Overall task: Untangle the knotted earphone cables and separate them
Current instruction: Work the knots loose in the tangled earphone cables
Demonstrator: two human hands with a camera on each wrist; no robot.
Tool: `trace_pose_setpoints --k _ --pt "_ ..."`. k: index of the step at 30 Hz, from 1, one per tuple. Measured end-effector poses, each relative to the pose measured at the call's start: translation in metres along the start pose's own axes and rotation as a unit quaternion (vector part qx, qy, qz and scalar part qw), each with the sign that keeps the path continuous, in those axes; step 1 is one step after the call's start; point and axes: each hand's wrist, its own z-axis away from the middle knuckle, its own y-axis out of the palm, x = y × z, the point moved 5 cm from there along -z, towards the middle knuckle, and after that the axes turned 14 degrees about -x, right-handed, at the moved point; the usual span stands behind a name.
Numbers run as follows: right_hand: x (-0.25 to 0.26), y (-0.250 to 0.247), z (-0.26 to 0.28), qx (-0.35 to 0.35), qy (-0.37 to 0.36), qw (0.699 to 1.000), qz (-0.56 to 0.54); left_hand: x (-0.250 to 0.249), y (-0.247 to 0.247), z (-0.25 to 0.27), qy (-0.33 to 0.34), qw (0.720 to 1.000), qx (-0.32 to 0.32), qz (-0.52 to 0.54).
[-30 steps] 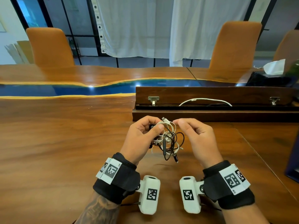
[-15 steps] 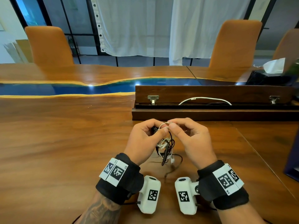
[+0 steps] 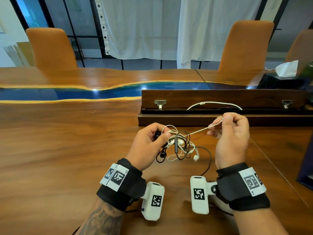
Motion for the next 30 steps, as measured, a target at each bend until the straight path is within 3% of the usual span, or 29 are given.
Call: trace_pose_setpoints --k 5,10,14,17,23,30 --pt "-0.009 0.009 0.012 0.043 0.044 0.998 0.024 0.0 0.003 0.001 -0.009 0.998 -0.036 0.048" --pt "-0.017 0.024 0.03 0.197 -0.013 0.965 0.174 -0.003 0.007 0.003 -0.016 0.995 -0.045 0.091" --pt "-0.011 0.028 0.037 0.248 -0.034 0.953 0.169 -0.005 0.007 0.004 -0.019 0.994 -0.034 0.103" --pt "-0.015 0.032 0.045 0.324 0.013 0.936 0.139 -0.004 0.008 0.003 -0.033 0.989 -0.023 0.143" --pt "-0.014 0.031 0.041 0.294 0.014 0.949 0.112 0.004 0.01 0.0 -0.062 0.976 -0.03 0.205" --pt "-0.011 0.031 0.043 0.3 0.004 0.95 0.09 0.0 0.006 0.002 -0.003 0.996 -0.056 0.071"
